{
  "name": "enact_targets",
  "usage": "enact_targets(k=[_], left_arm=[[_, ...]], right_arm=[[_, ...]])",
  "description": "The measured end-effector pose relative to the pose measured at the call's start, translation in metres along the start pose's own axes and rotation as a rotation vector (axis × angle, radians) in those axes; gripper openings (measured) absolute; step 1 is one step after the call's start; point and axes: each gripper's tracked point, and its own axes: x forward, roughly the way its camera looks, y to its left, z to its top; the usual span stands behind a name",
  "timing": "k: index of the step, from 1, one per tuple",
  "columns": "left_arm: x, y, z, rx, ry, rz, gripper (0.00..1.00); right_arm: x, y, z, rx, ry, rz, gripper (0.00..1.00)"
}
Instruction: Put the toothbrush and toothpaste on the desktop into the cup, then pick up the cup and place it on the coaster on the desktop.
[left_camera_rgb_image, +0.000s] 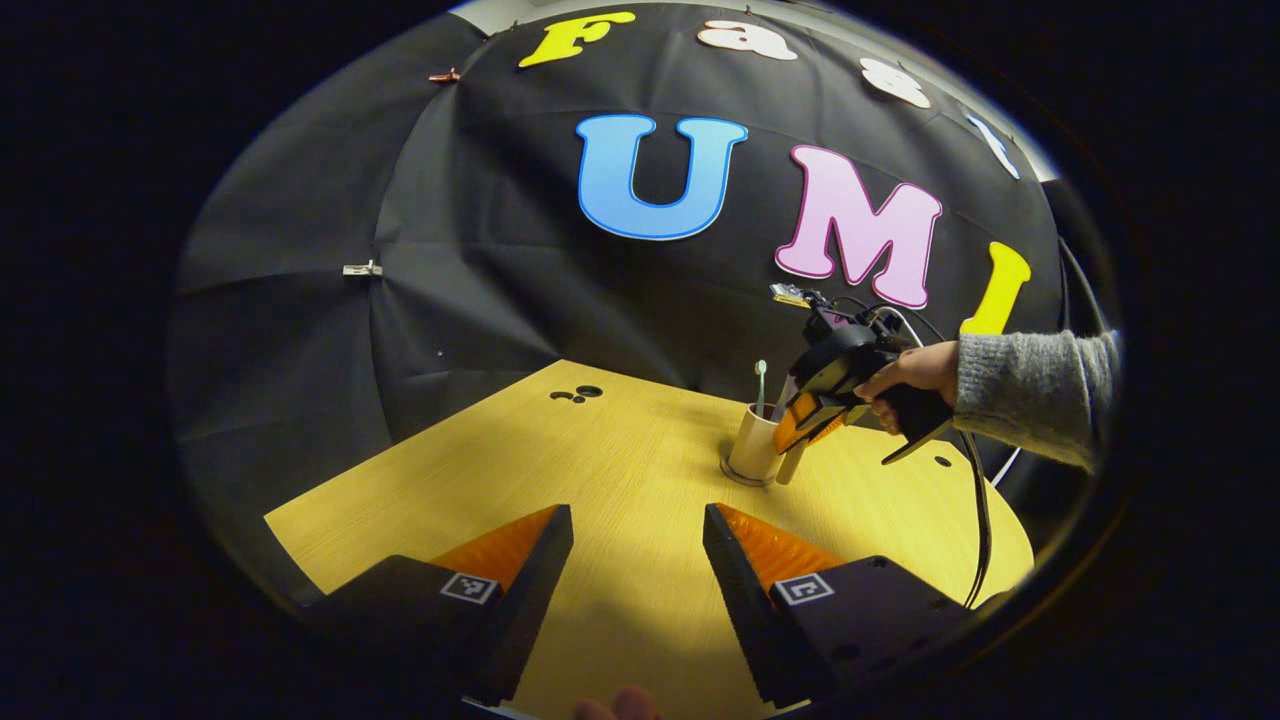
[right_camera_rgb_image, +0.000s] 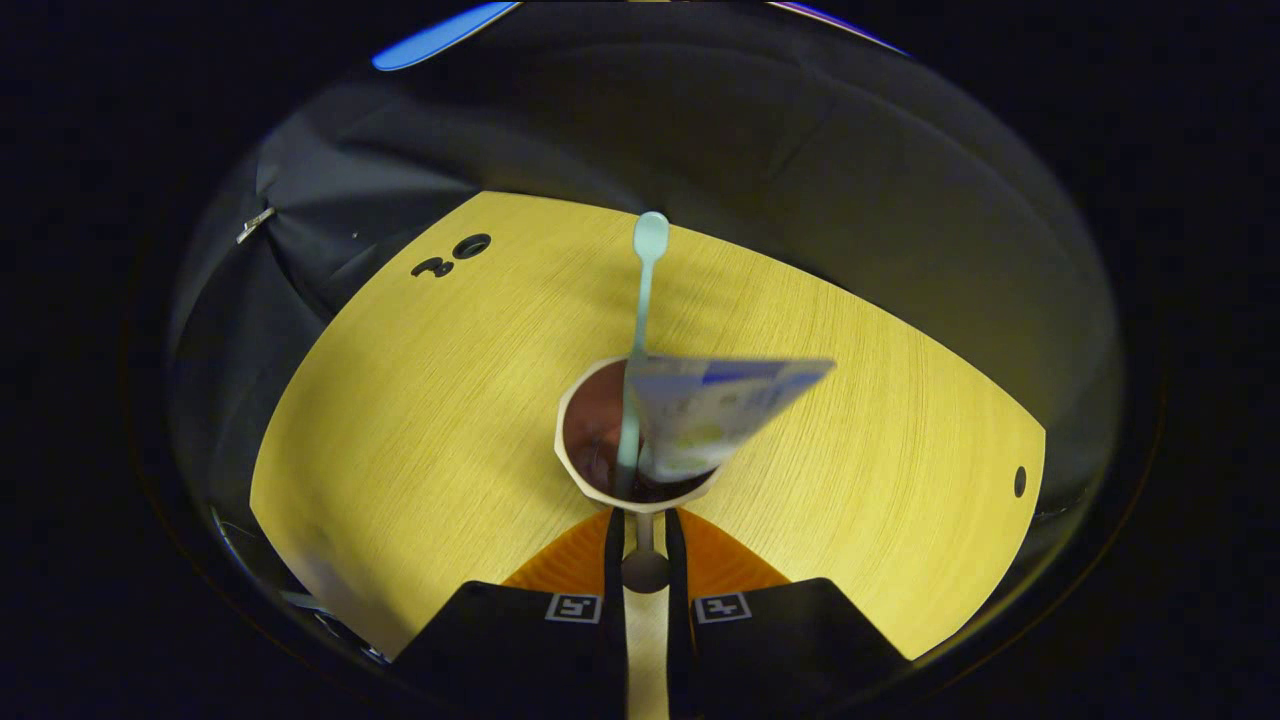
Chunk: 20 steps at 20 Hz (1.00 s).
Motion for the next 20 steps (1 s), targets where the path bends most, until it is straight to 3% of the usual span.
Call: enact_targets(k=[4, 7, 8, 9, 11, 12, 15, 20], left_arm=[[0.001, -0.001, 0.0, -0.001, 0.0, -0.001, 0.86], [-0.001, -0.002, 0.001, -0.001, -0.001, 0.0, 0.86], [0.0, -0.002, 0.001, -0.001, -0.004, 0.0, 0.86], [-0.001, -0.003, 0.002, 0.001, -0.004, -0.001, 0.82], [-0.004, -0.003, 0.002, 0.008, -0.005, 0.0, 0.86], [-0.005, -0.002, 0.002, 0.01, -0.006, 0.0, 0.85], [-0.008, -0.003, 0.004, 0.011, -0.004, 0.002, 0.85], [-0.014, -0.009, 0.014, 0.025, -0.014, -0.003, 0.86]], right_arm=[[0.004, -0.001, -0.002, 0.001, -0.008, -0.009, 0.19], [0.003, -0.003, -0.003, -0.003, -0.016, -0.034, 0.25], [0.003, -0.004, -0.003, -0.006, -0.019, -0.038, 0.22], [0.002, -0.004, -0.004, -0.003, -0.018, -0.042, 0.29], [0.0, -0.006, -0.004, 0.018, -0.023, -0.049, 0.3], [-0.001, -0.006, -0.003, 0.029, -0.027, -0.044, 0.41], [-0.01, -0.007, -0.003, 0.042, -0.041, -0.038, 0.53], [-0.046, -0.007, 0.013, 0.097, -0.164, -0.025, 0.62]])
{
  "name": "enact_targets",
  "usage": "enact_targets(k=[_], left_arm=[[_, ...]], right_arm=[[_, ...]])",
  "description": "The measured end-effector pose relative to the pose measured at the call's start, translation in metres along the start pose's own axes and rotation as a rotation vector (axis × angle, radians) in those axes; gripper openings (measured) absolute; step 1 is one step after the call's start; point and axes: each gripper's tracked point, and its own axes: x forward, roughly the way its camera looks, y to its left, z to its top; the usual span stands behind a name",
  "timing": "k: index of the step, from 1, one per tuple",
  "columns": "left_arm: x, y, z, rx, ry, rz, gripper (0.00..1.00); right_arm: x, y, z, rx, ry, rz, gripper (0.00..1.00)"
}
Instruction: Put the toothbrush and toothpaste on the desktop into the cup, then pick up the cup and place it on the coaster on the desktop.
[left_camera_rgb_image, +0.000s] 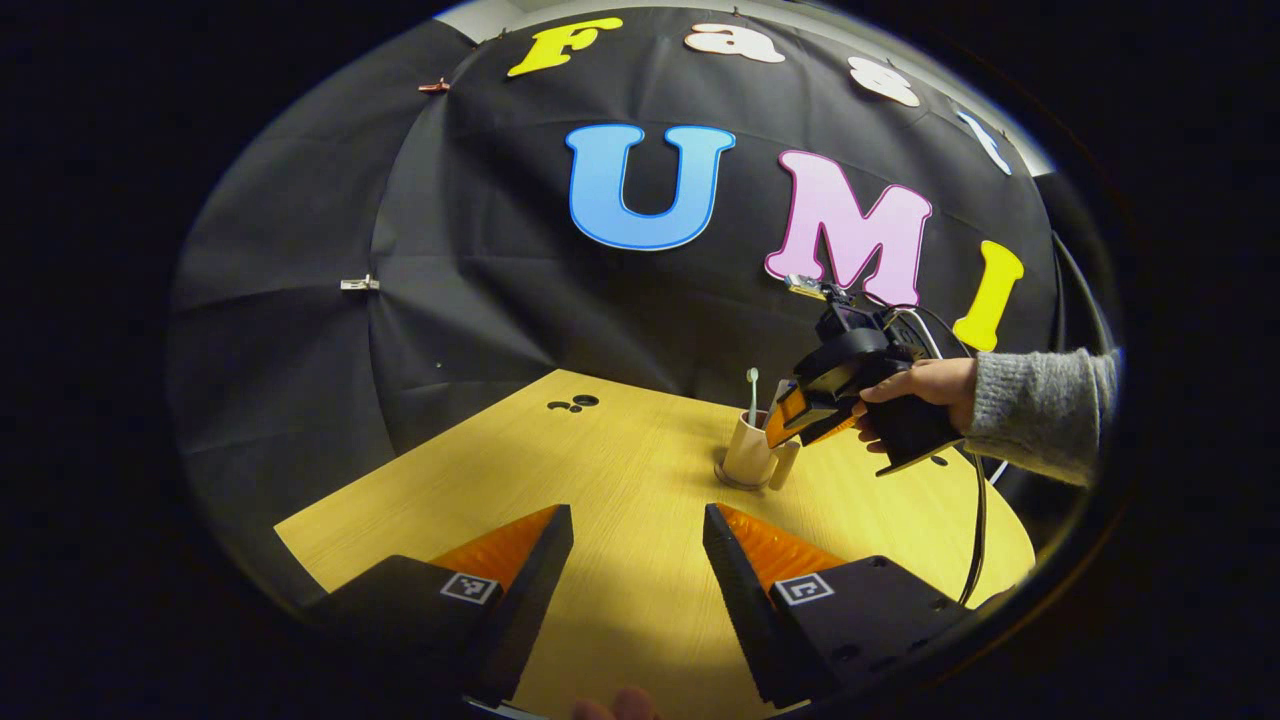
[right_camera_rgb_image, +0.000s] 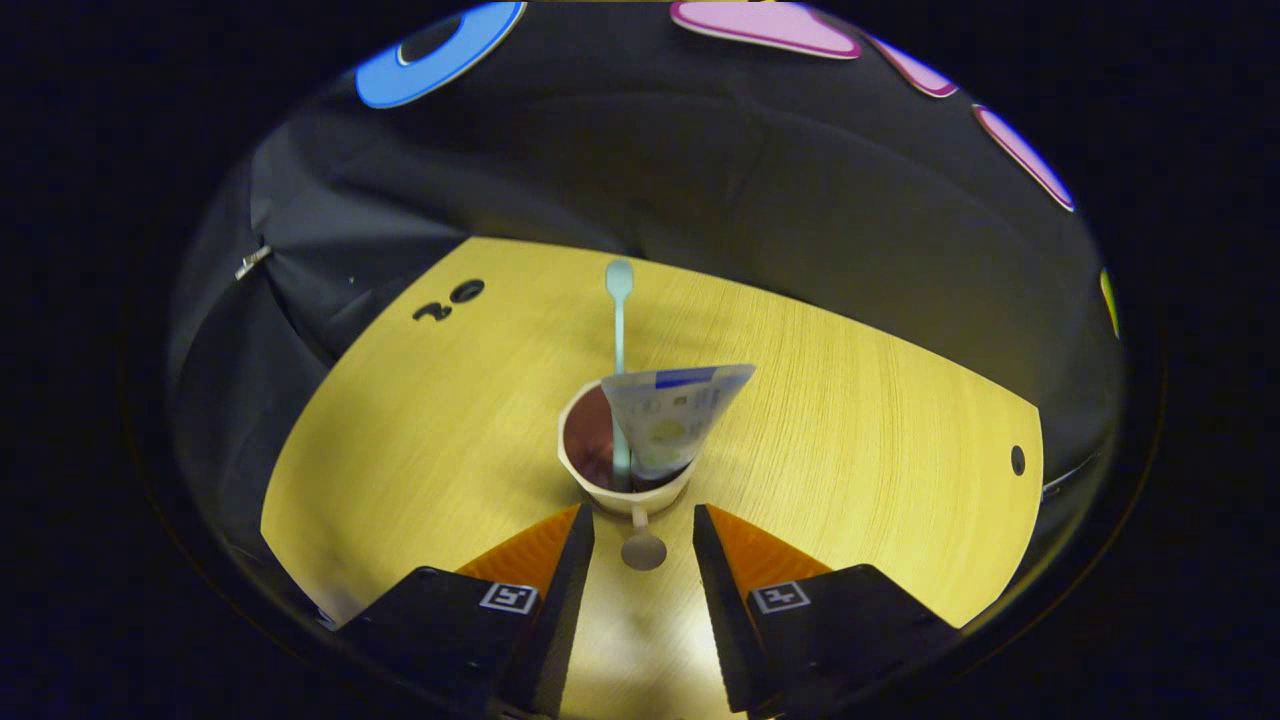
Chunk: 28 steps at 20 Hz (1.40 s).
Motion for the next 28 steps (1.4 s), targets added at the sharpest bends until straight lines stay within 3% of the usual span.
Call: enact_targets(k=[3, 15, 21, 28], left_arm=[[-0.006, -0.007, 0.011, 0.004, -0.003, -0.007, 0.86], [-0.041, -0.046, 0.089, 0.052, -0.054, -0.044, 0.85], [-0.062, -0.069, 0.113, 0.094, -0.083, -0.07, 0.85], [-0.077, -0.085, 0.116, 0.135, -0.11, -0.097, 0.85]], right_arm=[[-0.028, -0.004, 0.011, 0.004, -0.092, -0.005, 0.71], [-0.242, -0.003, 0.038, 0.038, -0.6, 0.045, 0.8], [-0.325, -0.015, 0.027, 0.078, -0.732, 0.028, 0.85], [-0.376, -0.027, 0.003, 0.036, -0.807, 0.007, 0.87]])
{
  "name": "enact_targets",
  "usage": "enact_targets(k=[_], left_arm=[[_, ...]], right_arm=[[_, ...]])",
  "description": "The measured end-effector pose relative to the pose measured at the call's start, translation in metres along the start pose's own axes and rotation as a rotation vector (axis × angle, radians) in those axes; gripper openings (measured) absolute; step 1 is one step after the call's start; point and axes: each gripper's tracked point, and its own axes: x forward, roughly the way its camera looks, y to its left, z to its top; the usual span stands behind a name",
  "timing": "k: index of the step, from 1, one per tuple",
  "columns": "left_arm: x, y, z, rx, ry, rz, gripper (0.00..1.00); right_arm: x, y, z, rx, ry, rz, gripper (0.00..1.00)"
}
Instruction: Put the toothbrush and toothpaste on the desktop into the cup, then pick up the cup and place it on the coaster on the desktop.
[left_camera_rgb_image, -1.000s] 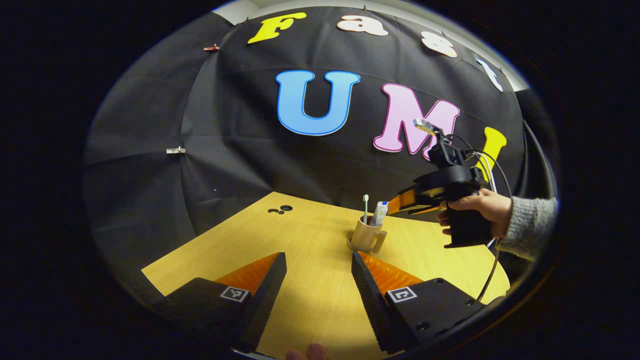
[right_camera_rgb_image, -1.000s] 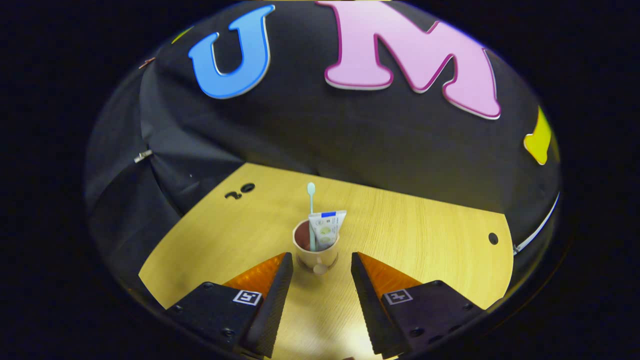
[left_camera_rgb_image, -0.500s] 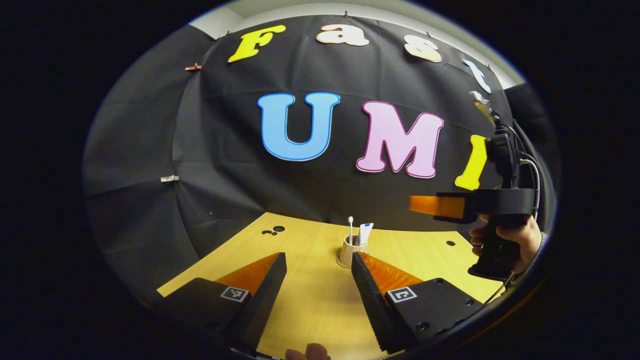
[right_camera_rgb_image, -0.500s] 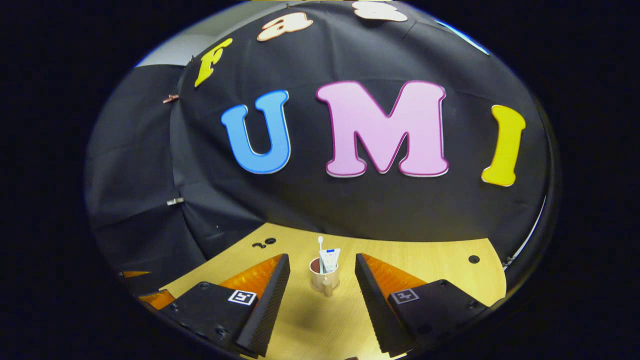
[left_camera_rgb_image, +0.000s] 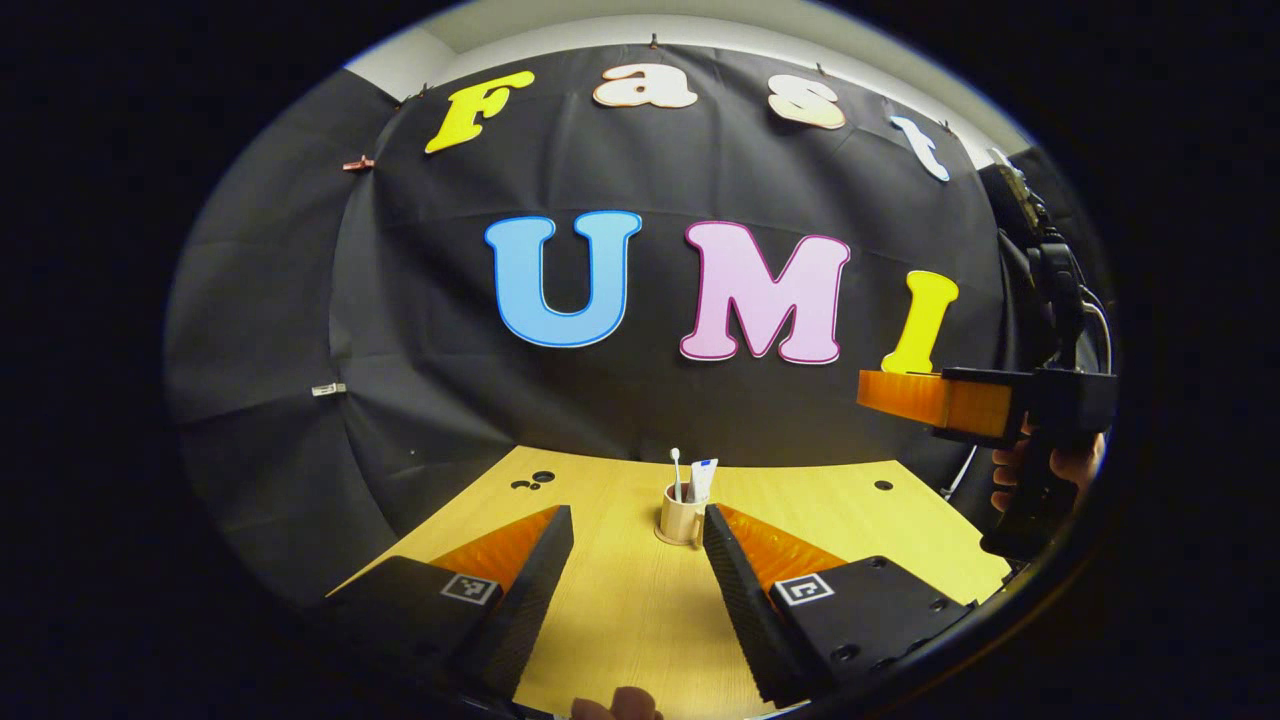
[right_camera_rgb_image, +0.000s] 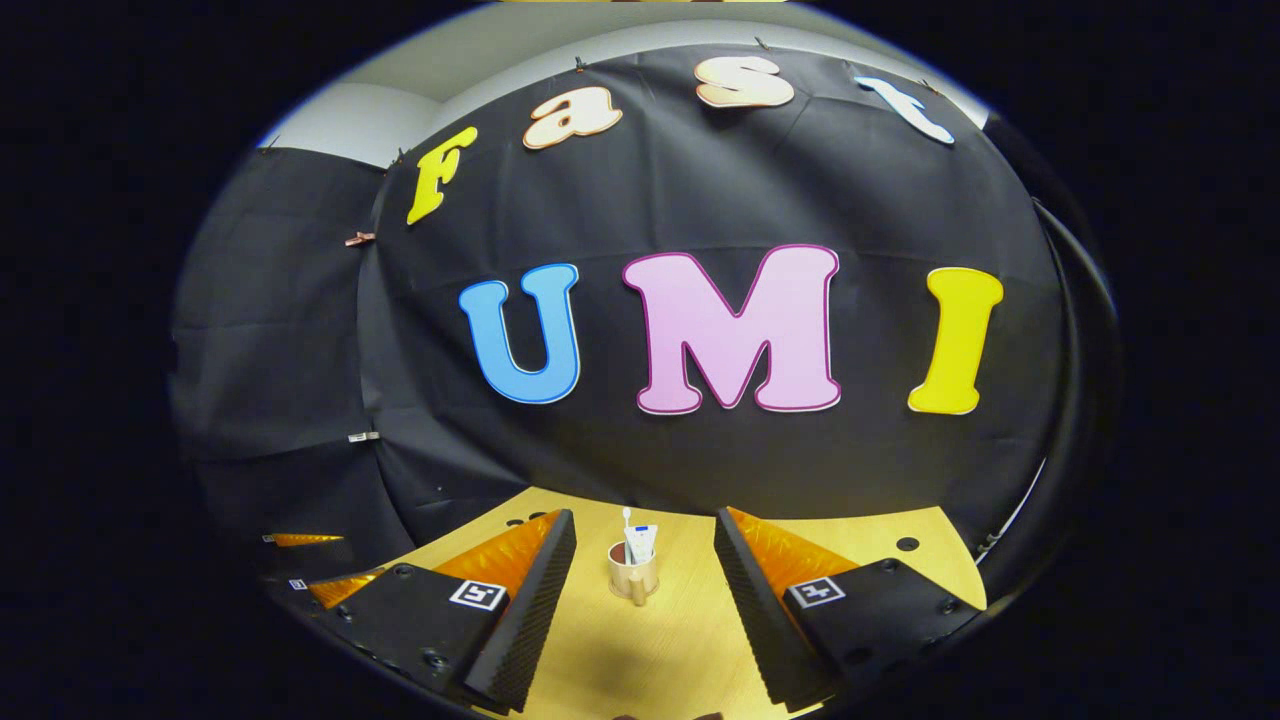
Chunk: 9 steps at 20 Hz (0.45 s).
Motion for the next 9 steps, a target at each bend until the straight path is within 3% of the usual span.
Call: enact_targets(k=[9], left_arm=[[0.006, -0.012, -0.008, -0.063, 0.023, -0.001, 0.85]], right_arm=[[-0.027, 0.016, -0.013, -0.048, -0.008, 0.037, 0.88]])
